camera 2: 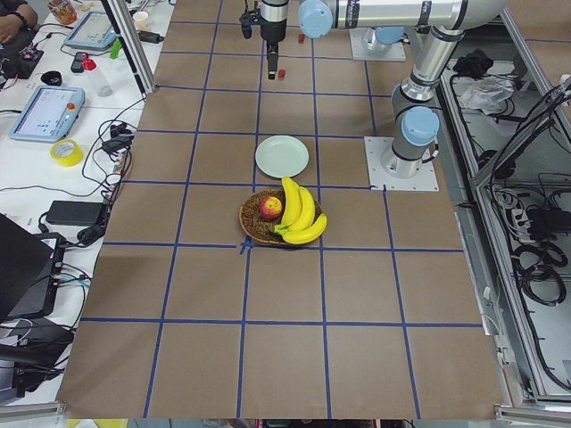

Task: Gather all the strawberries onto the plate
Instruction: 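Move the right gripper toward the strawberry nearest the plate, then lower the right gripper and grasp the red strawberry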

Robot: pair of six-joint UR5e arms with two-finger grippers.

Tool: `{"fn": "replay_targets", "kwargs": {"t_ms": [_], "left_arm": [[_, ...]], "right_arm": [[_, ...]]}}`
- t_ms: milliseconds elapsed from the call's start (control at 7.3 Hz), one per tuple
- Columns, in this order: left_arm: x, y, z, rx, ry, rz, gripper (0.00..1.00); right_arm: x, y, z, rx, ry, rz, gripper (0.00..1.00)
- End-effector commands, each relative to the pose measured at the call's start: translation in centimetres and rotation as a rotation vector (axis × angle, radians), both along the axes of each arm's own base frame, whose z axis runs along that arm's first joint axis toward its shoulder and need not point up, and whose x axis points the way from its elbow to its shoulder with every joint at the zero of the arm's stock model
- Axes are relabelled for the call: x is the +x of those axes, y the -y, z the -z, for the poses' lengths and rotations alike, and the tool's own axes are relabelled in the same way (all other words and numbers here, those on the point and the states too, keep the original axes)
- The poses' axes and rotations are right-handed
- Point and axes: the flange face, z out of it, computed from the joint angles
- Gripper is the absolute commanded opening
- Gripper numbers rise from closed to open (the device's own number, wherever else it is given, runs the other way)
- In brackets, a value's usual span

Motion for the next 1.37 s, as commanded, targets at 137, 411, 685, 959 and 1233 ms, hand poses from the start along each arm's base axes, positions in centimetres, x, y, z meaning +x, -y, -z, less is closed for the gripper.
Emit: {"fn": "replay_targets", "kwargs": {"t_ms": [137,411,685,959,1233], "left_arm": [[0.0,-0.1,0.2,0.005,-0.004,0.006,1.0],[-0.1,-0.2,0.3,0.004,-0.002,-0.005,1.0],[0.0,-0.1,0.4,0.004,-0.006,-0.008,1.0],[0.1,0.0,0.3,-0.005,-0.011,-0.01,1.0],[0.2,0.0,0.4,-0.002,-0.011,-0.012,1.0]], "right_arm": [[6.7,-1.6,7.3,0.008,-0.089,0.061,1.0],[9.4,-3.4,11.7,-0.022,-0.08,0.066,1.0],[10.8,-4.6,16.7,-0.013,-0.073,0.065,1.0],[12.3,-6.0,20.2,0.025,-0.097,0.061,0.94],[12.5,-6.8,23.0,0.027,-0.088,0.065,0.93]]}}
